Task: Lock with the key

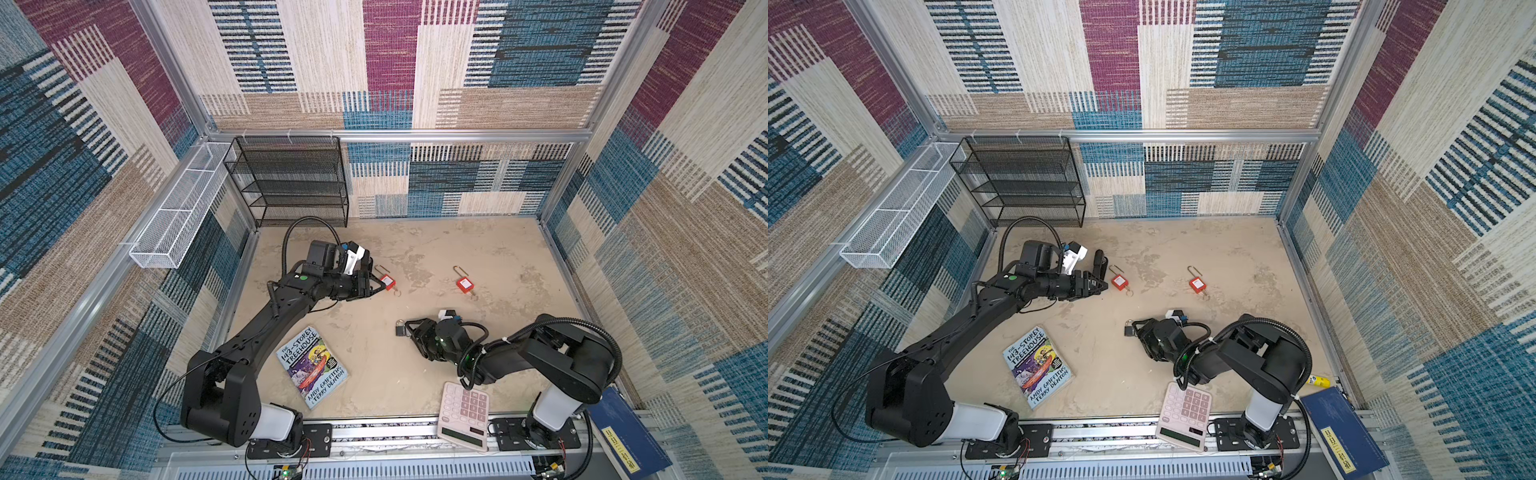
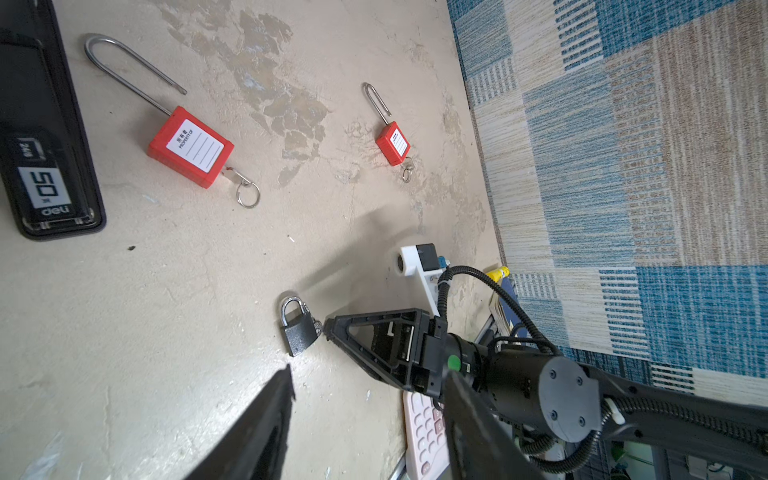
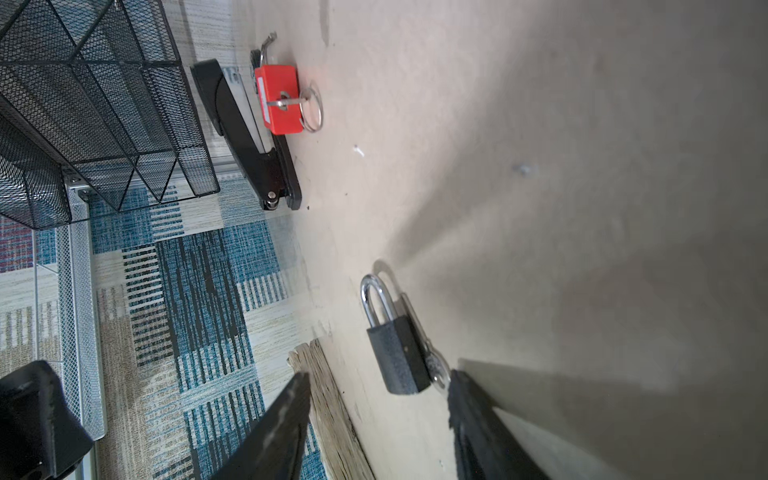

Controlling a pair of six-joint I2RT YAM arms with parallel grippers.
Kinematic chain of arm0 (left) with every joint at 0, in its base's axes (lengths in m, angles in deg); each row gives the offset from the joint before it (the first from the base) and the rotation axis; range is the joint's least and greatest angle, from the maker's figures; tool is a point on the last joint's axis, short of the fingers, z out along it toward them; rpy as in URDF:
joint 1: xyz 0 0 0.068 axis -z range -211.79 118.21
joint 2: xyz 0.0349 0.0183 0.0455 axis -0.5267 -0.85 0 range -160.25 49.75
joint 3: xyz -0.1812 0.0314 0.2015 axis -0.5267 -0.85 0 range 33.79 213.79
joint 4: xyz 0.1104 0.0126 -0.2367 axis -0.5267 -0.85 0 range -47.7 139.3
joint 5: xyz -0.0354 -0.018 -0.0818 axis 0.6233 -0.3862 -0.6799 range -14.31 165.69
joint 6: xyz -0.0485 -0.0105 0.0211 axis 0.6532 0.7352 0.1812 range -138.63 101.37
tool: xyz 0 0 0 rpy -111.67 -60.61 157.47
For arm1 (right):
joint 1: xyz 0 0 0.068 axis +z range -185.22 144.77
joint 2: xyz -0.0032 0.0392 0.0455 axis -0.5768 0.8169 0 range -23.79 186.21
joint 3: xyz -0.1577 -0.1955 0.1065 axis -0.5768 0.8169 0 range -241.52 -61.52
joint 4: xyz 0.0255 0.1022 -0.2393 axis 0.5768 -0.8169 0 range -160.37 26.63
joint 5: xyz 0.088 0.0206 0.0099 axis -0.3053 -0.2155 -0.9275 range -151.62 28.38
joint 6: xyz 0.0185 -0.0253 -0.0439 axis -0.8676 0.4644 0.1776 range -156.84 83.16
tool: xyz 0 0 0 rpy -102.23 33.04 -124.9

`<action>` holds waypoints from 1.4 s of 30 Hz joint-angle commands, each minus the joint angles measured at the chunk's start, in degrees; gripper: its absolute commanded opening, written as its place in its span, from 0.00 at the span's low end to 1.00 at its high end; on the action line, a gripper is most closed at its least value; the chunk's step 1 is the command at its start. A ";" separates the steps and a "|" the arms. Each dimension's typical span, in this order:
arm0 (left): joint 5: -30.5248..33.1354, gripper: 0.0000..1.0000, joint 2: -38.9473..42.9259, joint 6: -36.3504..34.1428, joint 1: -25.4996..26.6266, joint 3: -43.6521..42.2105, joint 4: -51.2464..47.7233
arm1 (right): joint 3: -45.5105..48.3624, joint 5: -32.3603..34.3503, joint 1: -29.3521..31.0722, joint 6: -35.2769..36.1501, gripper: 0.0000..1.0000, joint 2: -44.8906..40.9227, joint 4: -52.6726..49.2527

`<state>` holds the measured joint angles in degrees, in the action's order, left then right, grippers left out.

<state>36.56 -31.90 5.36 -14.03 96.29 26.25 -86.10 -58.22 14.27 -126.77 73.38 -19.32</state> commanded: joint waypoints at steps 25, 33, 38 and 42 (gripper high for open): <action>1.65 0.59 -2.94 1.77 -0.33 3.35 -5.41 | -20.91 1.49 -8.70 75.60 0.82 -16.39 -36.59; -1.38 0.59 -2.29 5.19 -1.75 0.52 -1.47 | -31.86 -3.68 -10.66 86.83 0.82 -1.59 -39.08; -1.58 0.59 -1.55 4.82 -2.19 0.06 -2.16 | -39.22 -6.91 -11.71 87.97 0.82 6.64 -42.78; -1.28 0.59 -1.27 4.21 -2.55 -0.19 -3.20 | -44.56 -7.44 -12.04 88.91 0.82 12.39 -45.75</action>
<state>36.32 -33.47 9.69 -16.30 96.25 23.28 -128.00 -64.10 2.36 -39.91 83.36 -62.18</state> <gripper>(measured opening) 0.594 0.821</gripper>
